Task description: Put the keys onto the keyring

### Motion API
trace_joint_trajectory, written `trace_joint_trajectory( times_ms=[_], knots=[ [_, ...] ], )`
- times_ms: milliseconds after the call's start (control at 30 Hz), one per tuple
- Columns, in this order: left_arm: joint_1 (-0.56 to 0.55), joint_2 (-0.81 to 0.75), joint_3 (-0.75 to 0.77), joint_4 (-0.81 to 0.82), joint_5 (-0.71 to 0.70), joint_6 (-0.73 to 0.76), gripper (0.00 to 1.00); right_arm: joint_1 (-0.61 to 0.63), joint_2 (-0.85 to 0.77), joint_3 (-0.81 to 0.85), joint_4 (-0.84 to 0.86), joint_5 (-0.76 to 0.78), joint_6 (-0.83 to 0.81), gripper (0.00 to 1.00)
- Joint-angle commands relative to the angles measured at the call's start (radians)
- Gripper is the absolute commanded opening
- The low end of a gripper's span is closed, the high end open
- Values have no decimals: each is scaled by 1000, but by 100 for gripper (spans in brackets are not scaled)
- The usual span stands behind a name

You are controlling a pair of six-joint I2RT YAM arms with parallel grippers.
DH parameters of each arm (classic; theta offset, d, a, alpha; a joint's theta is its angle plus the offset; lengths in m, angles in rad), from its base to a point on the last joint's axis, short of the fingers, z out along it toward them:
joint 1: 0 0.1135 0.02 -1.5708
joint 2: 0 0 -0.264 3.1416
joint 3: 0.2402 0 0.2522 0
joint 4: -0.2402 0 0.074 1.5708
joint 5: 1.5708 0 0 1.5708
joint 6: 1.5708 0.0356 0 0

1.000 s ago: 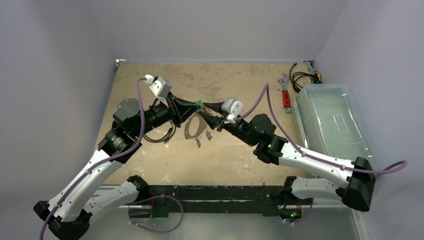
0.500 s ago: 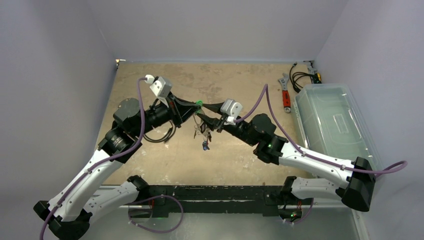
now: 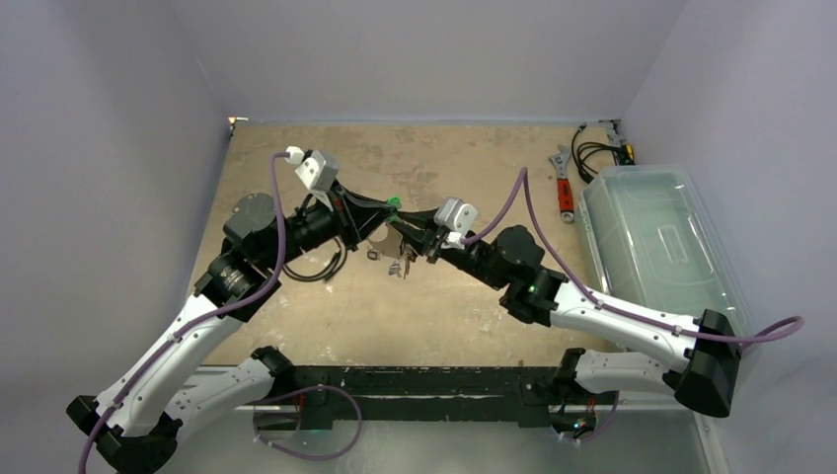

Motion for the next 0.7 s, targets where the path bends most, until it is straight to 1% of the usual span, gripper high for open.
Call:
trace_joint_trajectory(
  times_ms=[0,100,200,267,300,367,467,567,667],
  knots=[
    [-2,-3,27,50,28,-27,0,2,-8,63,66,27,-12,26],
    [-3,-5,23,55,28,-30,0,2,-5,72,66,30,-15,32],
    [-3,-6,20,56,28,-31,0,2,-3,81,69,33,-19,33],
    [-3,-6,21,57,28,-33,0,2,-2,84,74,33,-22,31],
    [-2,-6,19,57,30,-33,0,2,-1,84,76,33,-22,28],
    [-3,-5,17,61,31,-35,0,2,4,86,78,30,-24,18],
    [-3,-6,14,64,34,-38,0,2,10,86,80,27,-24,8],
    [-3,-9,12,62,32,-36,0,2,7,76,83,25,-29,1],
    [-2,-16,23,39,16,-14,0,2,-9,57,70,18,-47,0]
  ],
)
